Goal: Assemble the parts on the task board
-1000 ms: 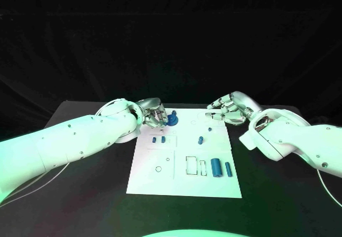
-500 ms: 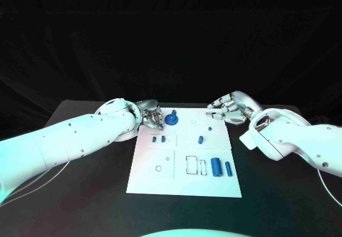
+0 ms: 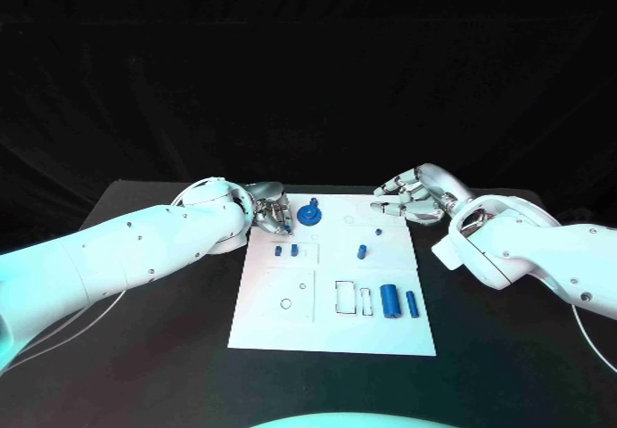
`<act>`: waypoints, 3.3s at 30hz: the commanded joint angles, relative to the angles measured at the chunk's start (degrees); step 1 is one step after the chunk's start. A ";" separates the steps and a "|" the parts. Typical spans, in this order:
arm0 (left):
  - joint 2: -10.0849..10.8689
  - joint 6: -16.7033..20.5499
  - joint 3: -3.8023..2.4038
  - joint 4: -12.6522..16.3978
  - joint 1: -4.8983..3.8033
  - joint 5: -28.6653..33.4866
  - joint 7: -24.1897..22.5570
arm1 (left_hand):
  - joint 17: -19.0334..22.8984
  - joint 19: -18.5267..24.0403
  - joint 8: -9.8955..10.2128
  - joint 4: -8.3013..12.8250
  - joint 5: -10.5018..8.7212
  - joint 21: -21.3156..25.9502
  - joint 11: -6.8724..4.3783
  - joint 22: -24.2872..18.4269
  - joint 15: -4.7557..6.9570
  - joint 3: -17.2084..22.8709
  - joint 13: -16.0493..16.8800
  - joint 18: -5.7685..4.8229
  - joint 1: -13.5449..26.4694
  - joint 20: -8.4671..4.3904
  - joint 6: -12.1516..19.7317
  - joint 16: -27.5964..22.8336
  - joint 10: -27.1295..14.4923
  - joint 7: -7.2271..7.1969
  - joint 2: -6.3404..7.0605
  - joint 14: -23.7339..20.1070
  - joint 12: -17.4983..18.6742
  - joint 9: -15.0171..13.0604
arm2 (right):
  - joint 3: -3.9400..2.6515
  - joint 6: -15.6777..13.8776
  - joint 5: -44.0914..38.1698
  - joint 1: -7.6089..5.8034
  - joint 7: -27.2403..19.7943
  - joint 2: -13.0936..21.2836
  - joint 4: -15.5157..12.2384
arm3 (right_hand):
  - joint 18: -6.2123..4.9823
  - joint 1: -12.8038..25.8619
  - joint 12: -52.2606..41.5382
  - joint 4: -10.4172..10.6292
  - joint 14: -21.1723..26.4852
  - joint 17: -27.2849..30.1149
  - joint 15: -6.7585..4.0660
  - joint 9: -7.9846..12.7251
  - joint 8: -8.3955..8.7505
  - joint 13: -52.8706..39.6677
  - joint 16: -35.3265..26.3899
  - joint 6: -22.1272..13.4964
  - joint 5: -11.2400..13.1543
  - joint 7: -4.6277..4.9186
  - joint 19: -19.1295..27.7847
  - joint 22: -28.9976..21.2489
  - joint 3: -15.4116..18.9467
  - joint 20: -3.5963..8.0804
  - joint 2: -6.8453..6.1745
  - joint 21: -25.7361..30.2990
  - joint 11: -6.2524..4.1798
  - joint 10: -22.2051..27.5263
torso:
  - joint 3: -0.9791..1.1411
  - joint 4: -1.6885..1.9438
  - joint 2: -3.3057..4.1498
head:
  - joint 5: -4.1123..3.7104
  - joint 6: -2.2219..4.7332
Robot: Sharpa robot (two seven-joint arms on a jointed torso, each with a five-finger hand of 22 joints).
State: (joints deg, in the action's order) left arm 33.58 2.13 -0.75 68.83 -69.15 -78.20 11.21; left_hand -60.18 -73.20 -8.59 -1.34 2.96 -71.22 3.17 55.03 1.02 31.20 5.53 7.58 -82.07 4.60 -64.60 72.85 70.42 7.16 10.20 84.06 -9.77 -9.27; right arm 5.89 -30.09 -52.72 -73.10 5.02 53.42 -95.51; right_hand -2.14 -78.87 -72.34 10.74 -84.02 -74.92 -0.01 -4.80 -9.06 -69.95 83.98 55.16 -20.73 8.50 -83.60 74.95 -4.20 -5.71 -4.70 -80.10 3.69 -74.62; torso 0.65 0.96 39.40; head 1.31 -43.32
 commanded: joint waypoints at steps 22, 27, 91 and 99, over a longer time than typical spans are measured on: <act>-1.08 -1.71 0.10 -0.32 0.19 0.02 -0.53 | 0.09 0.35 0.29 0.02 -0.02 -0.05 0.05 -0.08 0.12 -0.20 0.03 -0.59 0.77 -0.28 -0.61 0.20 0.60 -0.13 -0.05 0.15 0.19 0.04 | 0.00 0.31 -0.38 0.07 -0.40 -0.12 -0.06 | -0.64 0.20 0.12 -0.01 -3.49 -4.94 -0.56 -0.10 0.03 -0.03 -0.22 0.44 -0.22 0.03 0.28 7.85 -0.19 0.08 0.47 0.20 -0.06 0.38 | 0.03 -0.01 -0.02 | 0.04 -0.08; -1.21 -1.99 0.19 -0.59 0.20 0.05 -0.36 | 0.10 0.34 0.29 0.04 -0.03 -0.08 0.01 -0.02 0.14 -0.18 0.05 -0.60 0.79 -0.29 -0.70 0.21 0.69 -0.17 -0.10 0.15 0.23 0.04 | 0.00 0.31 -0.39 0.07 -0.40 -0.12 -0.09 | -0.64 0.20 0.12 -0.01 -3.49 -4.94 -0.56 -0.10 0.03 -0.03 -0.22 0.44 -0.22 0.03 0.28 7.85 -0.19 0.08 0.47 0.20 -0.06 0.38 | 0.03 -0.02 -0.01 | 0.00 -0.03; 5.60 5.63 -0.34 3.86 -0.14 10.70 -1.23 | 0.92 1.70 4.49 0.55 -0.02 0.79 0.76 -1.68 -0.42 0.83 0.26 -0.24 2.31 0.10 4.88 0.53 0.71 0.80 1.66 -0.12 3.39 2.89 | -0.01 13.22 -32.00 0.00 7.34 -1.75 6.13 | -2.47 -5.07 56.08 -0.63 -1.53 7.69 -0.26 -0.47 0.44 52.66 -10.88 4.17 5.13 -0.21 3.70 2.05 -9.50 -0.04 -3.46 10.19 0.68 13.58 | -0.05 0.05 -0.10 | -1.18 0.74; 10.28 13.93 -0.49 8.94 -0.21 39.45 -10.17 | 4.48 7.38 3.48 -0.13 -0.03 7.06 1.04 -11.55 -0.78 0.03 0.83 1.56 3.48 0.40 2.30 -1.49 1.60 1.44 1.44 -1.73 2.93 2.87 | 0.22 15.05 -41.17 0.35 9.93 -4.74 9.05 | -2.20 -4.81 58.69 -0.73 -1.71 6.82 -0.12 -0.26 1.42 55.44 -10.08 4.52 5.12 -0.12 3.05 2.99 -10.59 -0.09 -4.19 9.12 0.91 12.80 | -0.17 0.02 0.09 | -3.54 1.18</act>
State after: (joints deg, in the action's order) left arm 43.48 10.01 -1.17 76.79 -69.27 -57.56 7.85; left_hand -55.95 -66.13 -4.89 -1.25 2.97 -64.51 4.27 43.94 0.28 31.31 6.25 8.49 -79.28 4.98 -61.91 71.51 71.61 8.68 11.63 82.69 -6.45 -6.49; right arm 6.07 -18.10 -85.84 -72.94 12.32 49.04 -86.88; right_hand -4.85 -83.78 -13.83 9.95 -84.04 -68.07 -0.41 -5.12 -7.83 -14.62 73.56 59.42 -15.82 8.35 -80.14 74.94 -14.50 -5.91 -8.25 -70.86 4.60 -61.43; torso 0.55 0.98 39.38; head -1.51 -42.25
